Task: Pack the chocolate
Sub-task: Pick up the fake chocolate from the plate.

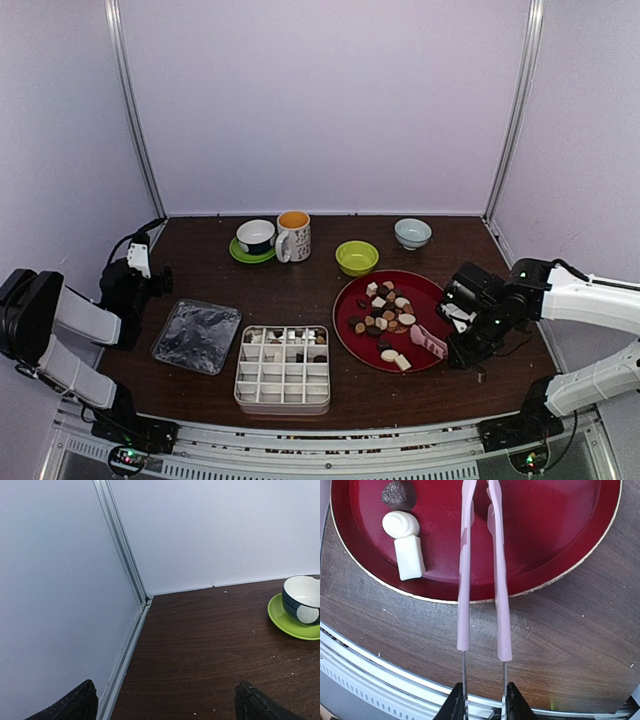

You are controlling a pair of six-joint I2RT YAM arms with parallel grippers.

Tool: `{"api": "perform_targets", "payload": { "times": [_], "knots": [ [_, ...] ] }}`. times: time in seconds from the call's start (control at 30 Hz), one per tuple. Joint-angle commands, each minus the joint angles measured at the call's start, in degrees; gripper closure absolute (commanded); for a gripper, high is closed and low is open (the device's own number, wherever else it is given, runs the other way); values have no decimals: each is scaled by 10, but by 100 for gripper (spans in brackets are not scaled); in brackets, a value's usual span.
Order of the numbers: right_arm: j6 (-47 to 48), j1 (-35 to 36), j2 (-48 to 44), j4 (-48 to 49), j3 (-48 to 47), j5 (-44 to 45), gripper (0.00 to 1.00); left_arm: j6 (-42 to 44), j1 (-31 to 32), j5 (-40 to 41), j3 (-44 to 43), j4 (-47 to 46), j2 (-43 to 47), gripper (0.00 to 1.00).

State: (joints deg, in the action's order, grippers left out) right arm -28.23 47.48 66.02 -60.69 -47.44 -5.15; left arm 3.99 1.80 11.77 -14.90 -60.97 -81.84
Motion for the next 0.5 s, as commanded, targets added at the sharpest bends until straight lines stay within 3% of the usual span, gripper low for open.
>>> {"api": "perform_targets", "payload": {
  "times": [0.0,0.47],
  "knots": [
    [15,-4,5,-36,-17,0,74,0,-5,3,-9,-16,0,2],
    [80,-1,24,-69,-70,-85,75,0,-6,3,-9,-15,1,2]
  ]
}}
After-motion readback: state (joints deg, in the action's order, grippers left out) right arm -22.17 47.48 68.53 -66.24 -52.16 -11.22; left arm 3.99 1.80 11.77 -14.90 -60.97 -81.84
